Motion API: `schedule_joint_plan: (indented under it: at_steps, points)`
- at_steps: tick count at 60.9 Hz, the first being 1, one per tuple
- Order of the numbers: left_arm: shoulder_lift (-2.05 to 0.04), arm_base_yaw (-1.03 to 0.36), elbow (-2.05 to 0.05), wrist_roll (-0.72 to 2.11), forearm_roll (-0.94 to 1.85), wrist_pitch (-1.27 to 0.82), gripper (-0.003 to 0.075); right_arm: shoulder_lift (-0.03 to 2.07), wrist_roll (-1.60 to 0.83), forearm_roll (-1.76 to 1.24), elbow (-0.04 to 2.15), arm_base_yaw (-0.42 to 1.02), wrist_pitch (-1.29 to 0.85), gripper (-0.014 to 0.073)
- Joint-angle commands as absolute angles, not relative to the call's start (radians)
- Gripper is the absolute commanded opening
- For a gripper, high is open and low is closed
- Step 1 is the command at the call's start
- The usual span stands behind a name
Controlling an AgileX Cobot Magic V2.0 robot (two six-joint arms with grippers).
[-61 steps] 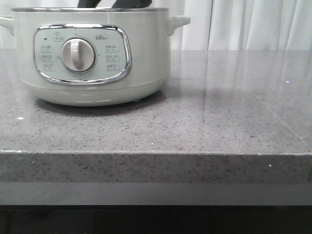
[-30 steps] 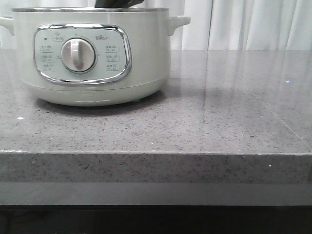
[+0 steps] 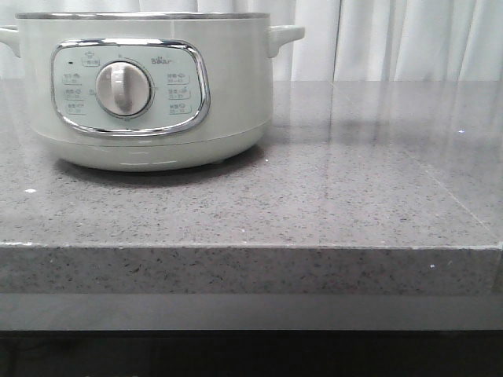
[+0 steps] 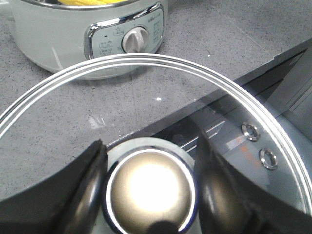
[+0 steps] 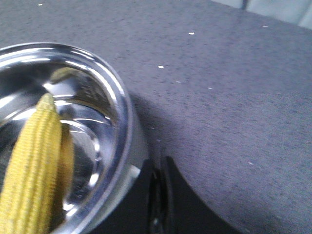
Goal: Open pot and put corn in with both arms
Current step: 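Release the corn into the pot and withdraw the right gripper, then lower the glass lid back onto the pot with the left gripper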
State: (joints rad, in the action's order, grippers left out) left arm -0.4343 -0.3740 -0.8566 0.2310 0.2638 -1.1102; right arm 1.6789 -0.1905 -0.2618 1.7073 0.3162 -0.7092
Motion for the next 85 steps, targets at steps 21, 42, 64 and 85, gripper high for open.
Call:
schedule_joint_plan:
  at_steps: [21, 42, 64, 85]
  points:
    - [-0.573, -0.380, -0.969, 0.238, 0.293, -0.948, 0.0250, 1.110, -0.227, -0.217, 1.003, 0.161, -0.284, -0.0067]
    - [-0.912, -0.380, -1.280, 0.245, 0.234, -0.932, 0.0250, 0.678, -0.226, -0.231, 0.551, 0.162, -0.198, -0.0067]
    - [-1.289, -0.380, -1.626, 0.259, 0.234, -0.882, 0.0250, 0.291, -0.226, -0.236, 0.375, 0.162, -0.216, -0.0067]
    - [-1.594, -0.380, -1.940, 0.259, 0.242, -0.915, 0.0250, 0.274, -0.226, -0.236, 0.363, 0.162, -0.214, -0.0067]
